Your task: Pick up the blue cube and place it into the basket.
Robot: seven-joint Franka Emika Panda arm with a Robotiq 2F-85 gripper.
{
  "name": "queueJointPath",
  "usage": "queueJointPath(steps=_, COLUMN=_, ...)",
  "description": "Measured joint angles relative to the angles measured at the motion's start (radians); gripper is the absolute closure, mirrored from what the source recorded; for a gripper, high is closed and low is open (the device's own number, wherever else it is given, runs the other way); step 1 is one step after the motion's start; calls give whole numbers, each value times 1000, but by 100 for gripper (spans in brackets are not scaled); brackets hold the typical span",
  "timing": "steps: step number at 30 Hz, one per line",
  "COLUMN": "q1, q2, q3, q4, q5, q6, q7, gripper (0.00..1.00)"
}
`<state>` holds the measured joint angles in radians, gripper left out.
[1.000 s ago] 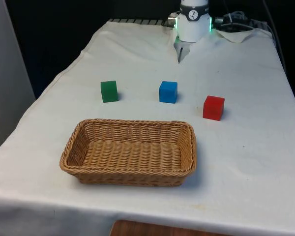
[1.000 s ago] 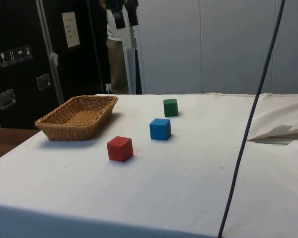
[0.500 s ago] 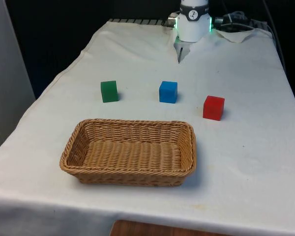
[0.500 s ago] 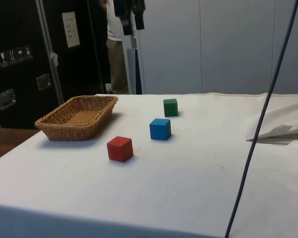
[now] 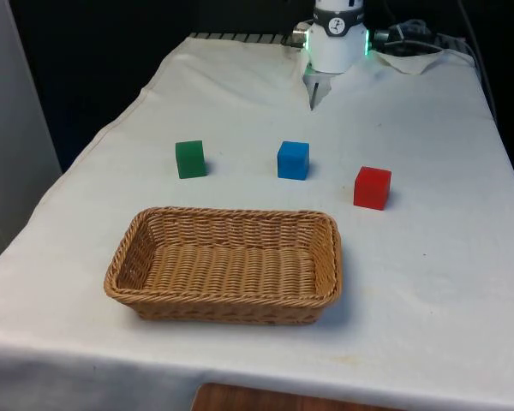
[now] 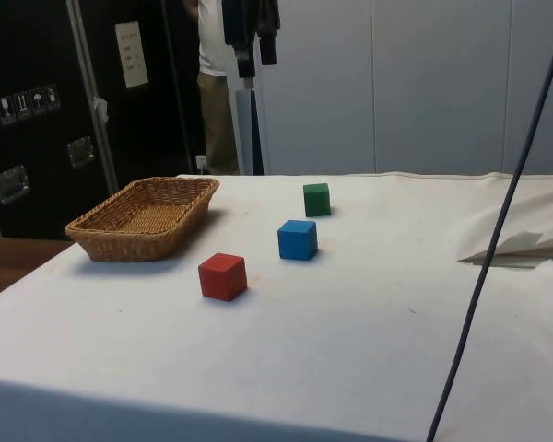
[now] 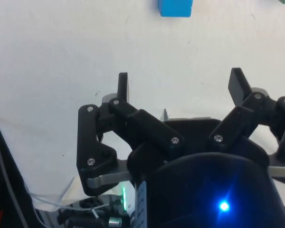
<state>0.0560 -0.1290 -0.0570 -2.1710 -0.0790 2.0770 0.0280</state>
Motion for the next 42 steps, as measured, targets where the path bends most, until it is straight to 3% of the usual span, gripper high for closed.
queueJointPath(steps=7, q1=0, q2=-1, q3=-9, q4=-15, q5=6, q6=5, q7=-7, gripper=0)
queueJointPath(steps=25, q1=-4, q2=3, q3=-71, q4=-136, q5=114, q6=145, q7=-111, gripper=0)
queueJointPath(steps=42, q1=-4, q2=101, q3=-72, q4=-172, q5=138, q6=257, q7=-123, gripper=0)
